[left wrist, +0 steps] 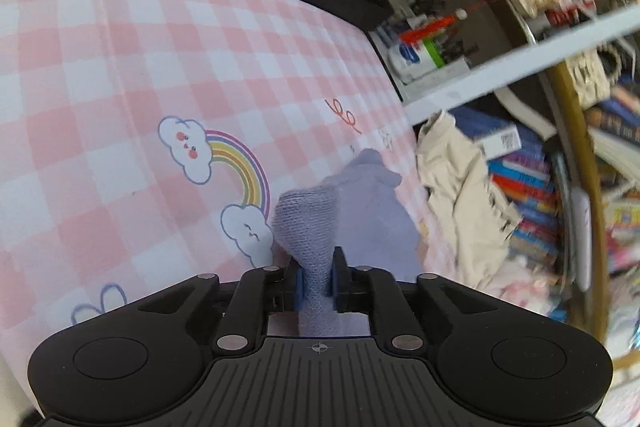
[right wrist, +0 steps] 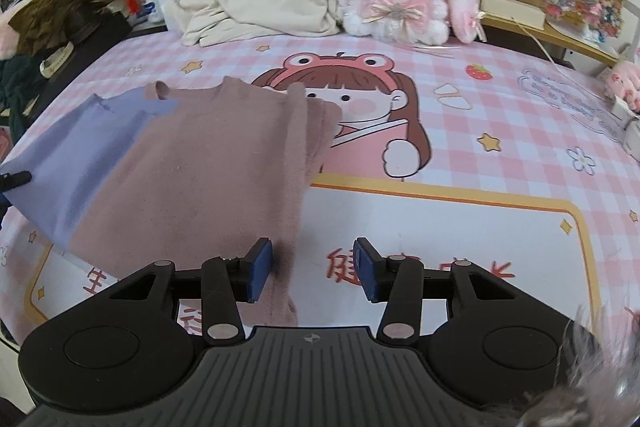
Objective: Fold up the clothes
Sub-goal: 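Grasp the lavender edge with the left tool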
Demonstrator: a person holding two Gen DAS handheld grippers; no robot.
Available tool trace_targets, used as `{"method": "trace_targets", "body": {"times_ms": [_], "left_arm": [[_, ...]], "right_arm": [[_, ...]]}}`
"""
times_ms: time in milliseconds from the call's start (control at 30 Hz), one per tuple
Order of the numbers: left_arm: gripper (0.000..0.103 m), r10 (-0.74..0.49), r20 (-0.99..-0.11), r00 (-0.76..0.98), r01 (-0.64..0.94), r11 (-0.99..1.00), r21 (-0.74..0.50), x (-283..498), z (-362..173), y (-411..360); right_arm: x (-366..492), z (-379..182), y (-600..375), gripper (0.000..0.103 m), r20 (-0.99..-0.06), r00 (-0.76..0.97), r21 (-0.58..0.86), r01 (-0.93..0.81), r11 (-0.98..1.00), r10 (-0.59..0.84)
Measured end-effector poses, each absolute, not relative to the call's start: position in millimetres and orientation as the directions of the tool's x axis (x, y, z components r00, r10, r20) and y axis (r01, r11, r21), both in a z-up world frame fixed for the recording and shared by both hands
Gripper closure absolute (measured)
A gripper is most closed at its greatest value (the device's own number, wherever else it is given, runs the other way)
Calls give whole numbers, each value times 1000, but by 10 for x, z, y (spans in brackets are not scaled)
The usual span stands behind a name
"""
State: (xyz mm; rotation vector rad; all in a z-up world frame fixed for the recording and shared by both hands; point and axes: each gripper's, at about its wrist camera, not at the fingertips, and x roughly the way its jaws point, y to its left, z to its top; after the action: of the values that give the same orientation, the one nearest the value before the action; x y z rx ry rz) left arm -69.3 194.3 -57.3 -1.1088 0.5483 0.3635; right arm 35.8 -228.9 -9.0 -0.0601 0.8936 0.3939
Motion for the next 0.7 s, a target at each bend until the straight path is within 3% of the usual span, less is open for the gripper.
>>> {"method": "trace_targets", "body": {"times_ms": [167, 700], "left_arm": [[84, 3, -610, 792, -546, 451, -706, -609, -591, 1912], [83, -6, -583, 812, -542, 361, -759, -658, -729, 1959]], "right_arm": [[426, -134, -2262, 60, -778, 548, 121, -350, 929, 307], [510, -226, -2301, 59, -789, 507, 187, -343, 921, 349]]}}
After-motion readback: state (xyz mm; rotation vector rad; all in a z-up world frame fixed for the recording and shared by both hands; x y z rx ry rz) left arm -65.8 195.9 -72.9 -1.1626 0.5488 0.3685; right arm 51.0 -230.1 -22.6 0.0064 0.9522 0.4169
